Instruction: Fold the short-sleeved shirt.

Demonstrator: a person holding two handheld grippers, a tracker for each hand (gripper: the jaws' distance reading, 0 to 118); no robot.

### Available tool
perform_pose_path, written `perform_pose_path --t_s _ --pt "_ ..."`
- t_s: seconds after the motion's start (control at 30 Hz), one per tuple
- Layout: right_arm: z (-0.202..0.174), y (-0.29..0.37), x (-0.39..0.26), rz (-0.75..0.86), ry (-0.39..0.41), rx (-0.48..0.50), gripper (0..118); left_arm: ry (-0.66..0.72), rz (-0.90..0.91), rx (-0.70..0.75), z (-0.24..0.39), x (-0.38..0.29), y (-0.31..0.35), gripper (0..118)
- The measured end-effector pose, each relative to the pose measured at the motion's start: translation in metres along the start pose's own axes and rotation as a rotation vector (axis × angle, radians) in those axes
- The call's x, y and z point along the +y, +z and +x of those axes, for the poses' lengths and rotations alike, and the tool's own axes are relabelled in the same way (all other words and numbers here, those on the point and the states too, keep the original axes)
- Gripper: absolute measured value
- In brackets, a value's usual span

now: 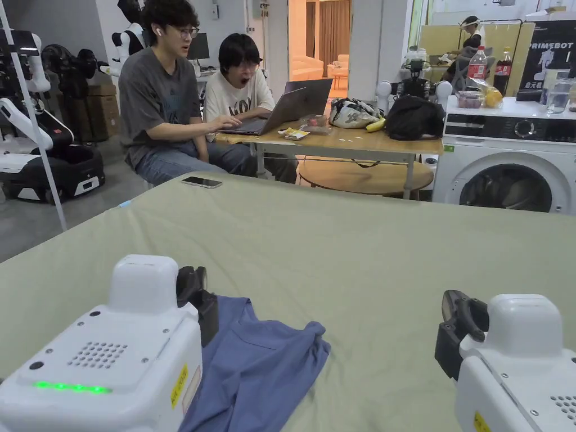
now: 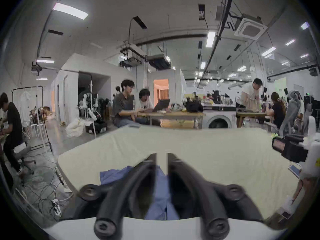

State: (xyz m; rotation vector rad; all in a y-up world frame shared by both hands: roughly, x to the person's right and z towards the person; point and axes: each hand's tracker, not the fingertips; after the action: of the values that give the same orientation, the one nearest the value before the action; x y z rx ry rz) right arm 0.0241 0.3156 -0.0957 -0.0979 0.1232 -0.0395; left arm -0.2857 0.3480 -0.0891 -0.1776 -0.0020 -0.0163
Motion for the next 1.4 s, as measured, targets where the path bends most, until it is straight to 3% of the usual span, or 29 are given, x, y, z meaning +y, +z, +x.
perform_pose_path --t_s 0.07,0.13,0.2,0.33,0.47,0.5,0.53,0.63,0.67,0.77,0.8,0.97,1.07,1.13,1.2,1.23,1.37,1.4 --pt "0.005 0.001 -0.002 -0.004 -0.006 0.002 0 0.033 -0.098 -0.068 -0.013 0.002 -0.027 54" --pt "0.009 0.002 -0.006 -0.01 -0.011 -0.001 0 0.044 -0.204 -0.208 -0.031 -0.002 -0.073 73" --pt "0.015 0.003 -0.011 -0.024 -0.027 0.0 0 0.058 -0.376 -0.219 -0.044 -0.012 -0.117 90" --pt "0.026 0.009 -0.021 -0.059 -0.024 -0.005 0 0.074 -0.64 -0.196 -0.052 -0.042 -0.173 91" --pt "0.04 0.011 -0.027 -0.087 0.026 -0.036 0 0.105 -0.737 -0.202 -0.063 -0.091 -0.232 91" --pt "0.045 0.01 -0.028 -0.099 0.032 -0.055 0 0.093 -0.756 -0.224 -0.06 -0.102 -0.24 73" --pt "0.049 0.008 -0.028 -0.108 0.033 -0.068 0 0.082 -0.795 -0.233 -0.059 -0.112 -0.248 67" --pt "0.061 0.003 -0.028 -0.124 0.011 -0.094 0 0.021 -0.917 -0.193 -0.049 -0.141 -0.265 64" --pt "0.064 0.001 -0.029 -0.13 0.003 -0.101 0 -0.031 -0.867 -0.161 -0.046 -0.144 -0.263 62" --pt "0.067 -0.003 -0.036 -0.146 -0.002 -0.104 0 -0.038 -0.833 -0.216 -0.045 -0.138 -0.261 27" --pt "0.067 -0.005 -0.038 -0.155 -0.01 -0.098 0 -0.053 -0.824 -0.222 -0.039 -0.133 -0.251 0" --pt "0.064 -0.005 -0.041 -0.178 -0.033 -0.055 0 -0.021 -0.78 -0.171 -0.039 -0.139 -0.249 0" --pt "0.066 -0.001 -0.035 -0.154 -0.018 -0.057 0 0.159 -0.67 -0.234 -0.061 -0.11 -0.23 0" --pt "0.073 0.0 -0.031 -0.127 -0.084 -0.042 0 0.265 -0.555 -0.252 -0.082 -0.075 -0.216 0" --pt "0.081 0.003 -0.028 -0.106 -0.149 -0.015 0 0.217 -0.478 -0.185 -0.085 -0.017 -0.189 0" --pt "0.083 0.005 -0.028 -0.098 -0.151 -0.023 0 0.151 -0.475 -0.16 -0.087 0.005 -0.184 0" --pt "0.095 0.011 -0.021 -0.064 -0.137 -0.085 0 0.163 -0.269 -0.111 -0.086 0.121 -0.171 0" --pt "0.099 0.014 -0.019 -0.064 -0.147 -0.081 0 0.085 -0.248 -0.104 -0.074 0.152 -0.173 0"
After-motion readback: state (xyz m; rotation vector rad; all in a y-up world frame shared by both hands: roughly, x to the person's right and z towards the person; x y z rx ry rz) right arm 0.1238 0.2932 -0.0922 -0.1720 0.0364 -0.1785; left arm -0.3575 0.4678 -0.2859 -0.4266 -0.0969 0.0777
